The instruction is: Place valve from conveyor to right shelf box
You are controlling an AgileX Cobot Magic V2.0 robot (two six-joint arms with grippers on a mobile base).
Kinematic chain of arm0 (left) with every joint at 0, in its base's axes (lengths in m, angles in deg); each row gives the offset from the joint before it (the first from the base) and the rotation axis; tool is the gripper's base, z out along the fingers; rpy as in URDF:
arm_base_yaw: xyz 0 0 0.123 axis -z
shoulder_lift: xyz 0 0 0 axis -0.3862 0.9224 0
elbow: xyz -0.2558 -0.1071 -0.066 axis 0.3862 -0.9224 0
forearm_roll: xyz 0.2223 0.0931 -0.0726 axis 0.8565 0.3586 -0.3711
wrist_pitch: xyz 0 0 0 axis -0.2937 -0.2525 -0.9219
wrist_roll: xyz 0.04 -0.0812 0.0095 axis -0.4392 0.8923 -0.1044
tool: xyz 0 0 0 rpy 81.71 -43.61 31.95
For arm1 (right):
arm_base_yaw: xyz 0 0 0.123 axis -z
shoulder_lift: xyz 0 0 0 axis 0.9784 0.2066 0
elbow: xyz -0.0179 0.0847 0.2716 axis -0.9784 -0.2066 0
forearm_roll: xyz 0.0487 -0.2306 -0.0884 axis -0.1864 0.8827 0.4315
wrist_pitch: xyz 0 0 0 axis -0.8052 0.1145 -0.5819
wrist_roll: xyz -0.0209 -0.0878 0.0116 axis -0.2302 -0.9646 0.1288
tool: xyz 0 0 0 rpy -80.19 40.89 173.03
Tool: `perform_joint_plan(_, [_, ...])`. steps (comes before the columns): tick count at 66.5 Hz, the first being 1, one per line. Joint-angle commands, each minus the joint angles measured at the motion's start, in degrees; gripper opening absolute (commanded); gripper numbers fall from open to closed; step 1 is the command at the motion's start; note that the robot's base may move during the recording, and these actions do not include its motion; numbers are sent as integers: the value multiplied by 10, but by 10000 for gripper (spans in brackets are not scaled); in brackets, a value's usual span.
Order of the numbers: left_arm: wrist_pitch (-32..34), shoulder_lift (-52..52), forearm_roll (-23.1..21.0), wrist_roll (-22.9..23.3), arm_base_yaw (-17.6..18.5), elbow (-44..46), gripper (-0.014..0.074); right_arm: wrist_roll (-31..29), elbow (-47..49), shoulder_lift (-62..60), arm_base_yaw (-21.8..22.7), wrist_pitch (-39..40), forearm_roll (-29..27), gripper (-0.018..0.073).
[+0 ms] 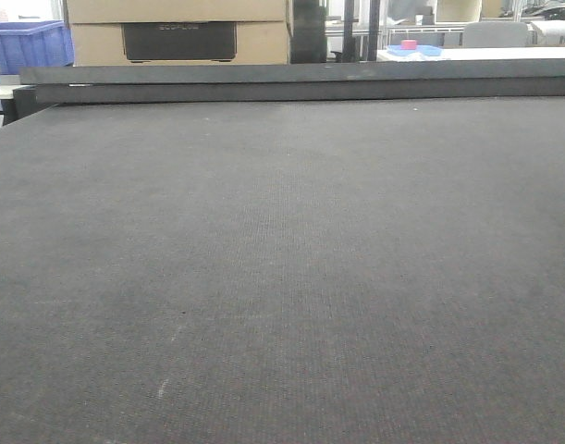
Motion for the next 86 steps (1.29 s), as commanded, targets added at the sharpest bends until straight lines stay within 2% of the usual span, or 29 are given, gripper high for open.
perform_joint_plan(1, [17, -5, -3, 5, 1, 4, -111, 1, 3, -5, 2, 33, 2, -169])
perform_joint_plan(30, [17, -2, -3, 5, 1, 4, -111, 1, 3, -4, 2, 35, 2, -169])
perform_joint_plan(58, [17, -2, -3, 5, 1, 4, -111, 1, 3, -4, 2, 84, 2, -169])
perform_joint_plan(86, [17, -18, -3, 5, 1, 4, -111, 1, 3, -4, 2, 86, 2, -169])
